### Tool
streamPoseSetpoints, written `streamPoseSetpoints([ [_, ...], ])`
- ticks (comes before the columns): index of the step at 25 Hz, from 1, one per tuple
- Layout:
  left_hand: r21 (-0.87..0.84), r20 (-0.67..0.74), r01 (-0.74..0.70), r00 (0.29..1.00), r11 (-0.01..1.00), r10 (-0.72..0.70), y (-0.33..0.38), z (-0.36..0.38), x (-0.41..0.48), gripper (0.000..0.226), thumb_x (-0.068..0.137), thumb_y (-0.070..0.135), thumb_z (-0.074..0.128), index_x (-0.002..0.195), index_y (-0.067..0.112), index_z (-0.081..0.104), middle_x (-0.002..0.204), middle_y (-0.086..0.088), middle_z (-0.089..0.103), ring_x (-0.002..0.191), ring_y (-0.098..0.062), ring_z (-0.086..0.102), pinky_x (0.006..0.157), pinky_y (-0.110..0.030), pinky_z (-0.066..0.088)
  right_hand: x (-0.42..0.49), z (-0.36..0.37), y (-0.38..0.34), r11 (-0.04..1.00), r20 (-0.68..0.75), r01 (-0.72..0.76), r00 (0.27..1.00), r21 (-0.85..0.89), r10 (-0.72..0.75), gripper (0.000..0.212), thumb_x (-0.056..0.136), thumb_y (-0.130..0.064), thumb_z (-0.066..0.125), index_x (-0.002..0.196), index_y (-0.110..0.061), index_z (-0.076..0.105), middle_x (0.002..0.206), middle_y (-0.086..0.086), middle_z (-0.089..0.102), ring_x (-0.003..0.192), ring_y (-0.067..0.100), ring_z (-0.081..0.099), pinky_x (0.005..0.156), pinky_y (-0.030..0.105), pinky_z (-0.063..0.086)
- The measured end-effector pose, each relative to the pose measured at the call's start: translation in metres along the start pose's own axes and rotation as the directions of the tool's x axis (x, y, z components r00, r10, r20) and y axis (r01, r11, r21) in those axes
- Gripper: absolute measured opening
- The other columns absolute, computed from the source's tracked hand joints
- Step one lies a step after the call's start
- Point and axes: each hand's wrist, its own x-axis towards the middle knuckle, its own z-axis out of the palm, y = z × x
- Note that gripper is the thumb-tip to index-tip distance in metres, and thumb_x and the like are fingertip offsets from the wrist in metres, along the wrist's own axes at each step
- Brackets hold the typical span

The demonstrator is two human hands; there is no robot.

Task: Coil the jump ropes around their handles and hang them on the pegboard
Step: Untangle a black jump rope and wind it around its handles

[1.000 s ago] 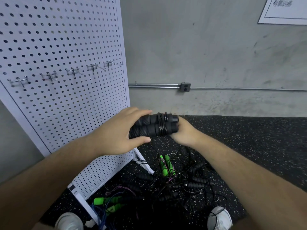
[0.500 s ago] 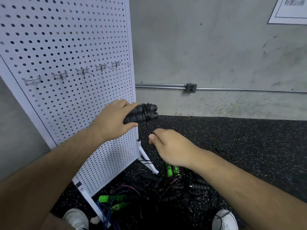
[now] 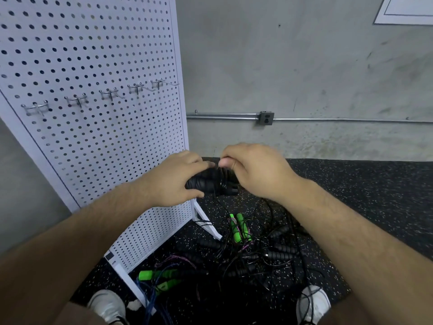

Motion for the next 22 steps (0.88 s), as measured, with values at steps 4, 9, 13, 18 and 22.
streamPoseSetpoints([
  [4, -0.156, -0.003, -0.045, 0.999, 0.987, 0.045, 0.022, -0.007, -0.006, 0.073, 0.085, 0.046, 0.077, 0.149, 0.027, 0.047, 0.125, 0.011, 0.050, 0.116, -0.006, 0.041, 0.105, -0.024, 0.032, 0.004, 0.002, 0.035, 0.991, -0.022, -0.053, 0.998, 0.121, 0.056, 0.027, 0.098, -0.050, 0.053, 0.099, -0.028, 0.070, 0.091, -0.009, 0.069, 0.084, 0.012, 0.061, 0.070, 0.032, 0.047],
  [9, -0.290, -0.042, -0.028, 0.999, 0.957, 0.016, 0.038, -0.022, -0.018, 0.074, 0.085, 0.043, 0.078, 0.149, 0.031, 0.044, 0.127, 0.018, 0.048, 0.125, 0.001, 0.041, 0.108, -0.015, 0.029, 0.001, 0.019, 0.046, 0.662, 0.201, -0.236, 0.971, 0.711, 0.131, 0.014, 0.095, -0.012, 0.064, 0.082, -0.017, 0.066, 0.075, -0.014, 0.064, 0.066, -0.005, 0.057, 0.068, 0.017, 0.046],
  [13, -0.306, -0.101, 0.041, 0.992, 0.951, -0.076, 0.037, -0.023, -0.016, 0.072, 0.086, 0.044, 0.076, 0.149, 0.033, 0.042, 0.127, 0.018, 0.049, 0.122, 0.001, 0.044, 0.109, -0.019, 0.032, -0.008, 0.033, 0.023, 0.419, 0.404, -0.438, 0.898, 0.795, 0.172, 0.026, 0.092, 0.001, 0.063, 0.075, -0.018, 0.059, 0.069, -0.006, 0.056, 0.060, 0.007, 0.055, 0.060, 0.019, 0.044],
  [18, -0.242, -0.201, 0.132, 0.962, 0.961, -0.182, 0.015, -0.016, -0.008, 0.073, 0.086, 0.042, 0.077, 0.149, 0.025, 0.046, 0.128, 0.006, 0.055, 0.120, -0.008, 0.047, 0.110, -0.035, 0.038, -0.014, 0.057, -0.003, 0.624, 0.344, -0.424, 0.904, 0.656, 0.252, 0.033, 0.109, -0.028, 0.035, 0.092, -0.014, 0.059, 0.059, -0.006, 0.043, 0.048, 0.014, 0.038, 0.048, 0.032, 0.036],
  [22, -0.145, -0.237, 0.195, 0.945, 0.970, -0.225, -0.009, -0.010, -0.003, 0.074, 0.085, 0.045, 0.076, 0.149, 0.025, 0.045, 0.125, 0.001, 0.057, 0.117, -0.016, 0.049, 0.107, -0.043, 0.041, -0.021, 0.051, -0.022, 0.775, 0.369, -0.389, 0.904, 0.498, 0.216, 0.033, 0.108, -0.033, 0.035, 0.097, -0.017, 0.062, 0.070, -0.006, 0.054, 0.054, 0.008, 0.047, 0.058, 0.029, 0.040],
])
